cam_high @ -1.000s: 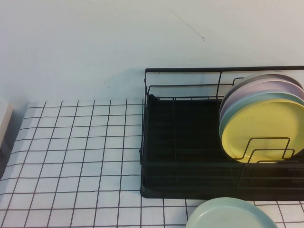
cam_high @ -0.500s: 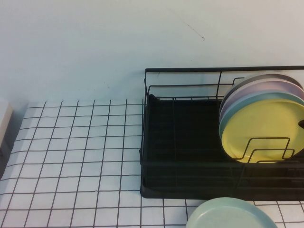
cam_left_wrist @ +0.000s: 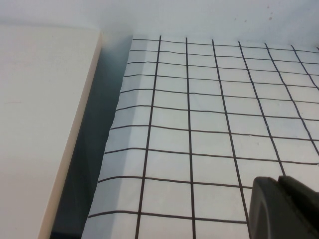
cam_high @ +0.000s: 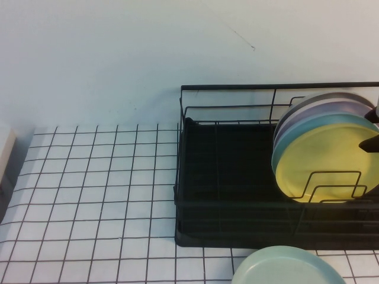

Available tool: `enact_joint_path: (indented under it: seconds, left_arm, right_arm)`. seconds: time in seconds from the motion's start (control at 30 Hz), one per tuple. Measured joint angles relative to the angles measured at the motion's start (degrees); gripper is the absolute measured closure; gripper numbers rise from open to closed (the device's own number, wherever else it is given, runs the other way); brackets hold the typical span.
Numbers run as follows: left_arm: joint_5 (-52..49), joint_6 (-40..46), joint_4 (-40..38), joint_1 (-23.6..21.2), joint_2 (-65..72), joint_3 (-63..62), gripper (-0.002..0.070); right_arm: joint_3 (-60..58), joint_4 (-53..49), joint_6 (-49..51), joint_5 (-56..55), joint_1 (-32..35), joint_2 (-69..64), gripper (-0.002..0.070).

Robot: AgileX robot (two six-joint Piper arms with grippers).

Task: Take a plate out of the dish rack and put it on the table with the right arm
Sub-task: Grasp the plate from the shelf

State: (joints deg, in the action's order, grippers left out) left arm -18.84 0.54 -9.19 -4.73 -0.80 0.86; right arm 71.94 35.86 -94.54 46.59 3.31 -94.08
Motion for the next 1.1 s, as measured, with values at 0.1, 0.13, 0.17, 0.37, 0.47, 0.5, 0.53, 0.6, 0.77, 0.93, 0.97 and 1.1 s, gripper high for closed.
enact_joint_path:
  seconds: [0.1,0.13,0.17,0.37,0.47,0.5,0.53,0.6,0.77,0.93,0.97,1.1]
  left_arm:
    - [0.0,0.0,0.0,0.0,0.0,0.0,0.0678]
    - [0.0,0.0,0.0,0.0,0.0,0.0,0.0678]
    - [0.0,0.0,0.0,0.0,0.0,0.0,0.0678]
    - [0.0,0.0,0.0,0.0,0.0,0.0,0.0678]
    - [0.0,0.0,0.0,0.0,0.0,0.0,0.0678]
    - [0.0,0.0,0.0,0.0,0.0,0.0,0.0678]
    - [0.0,0.0,0.0,0.0,0.0,0.0,0.0678]
    - [0.0,0.0,0.0,0.0,0.0,0.0,0.0678]
    - [0.0,0.0,0.0,0.0,0.0,0.0,0.0678]
    - [0.0,0.0,0.0,0.0,0.0,0.0,0.0678]
    - [0.0,0.0,0.0,0.0,0.0,0.0,0.0678]
    - [0.0,0.0,0.0,0.0,0.0,0.0,0.0678]
  right_arm:
    - [0.17,0.32,-0.52,-0.52,-0.1,-0.76,0.0241]
    - [0.28,0.32,-0.61,-0.65,-0.1,-0.9,0.0253]
    - [0.4,0.32,-0.61,-0.91,-0.38,-1.16,0.0267]
    - [0.52,0.32,-2.2,-2.4,-1.28,-1.28,0.0338]
    - [0.6,0.32,-2.34,-2.66,-1.5,-1.28,0.0339]
    - [0.75,0.21,-1.71,-2.66,-1.5,-1.28,0.0336]
    - [0.9,-0.07,-1.22,-2.66,-1.5,-1.28,0.0329]
    - [1.19,-1.02,-0.16,-2.36,-1.62,-1.16,0.0307]
    - [1.62,-3.83,1.28,-1.69,-2.07,0.98,0.0237]
    - [1.71,-4.7,1.46,-0.72,-2.07,4.33,0.0218]
    - [1.71,-4.7,1.46,-0.32,-2.07,4.76,0.0216]
    - [1.71,-4.84,1.46,1.76,-2.07,5.48,0.0215]
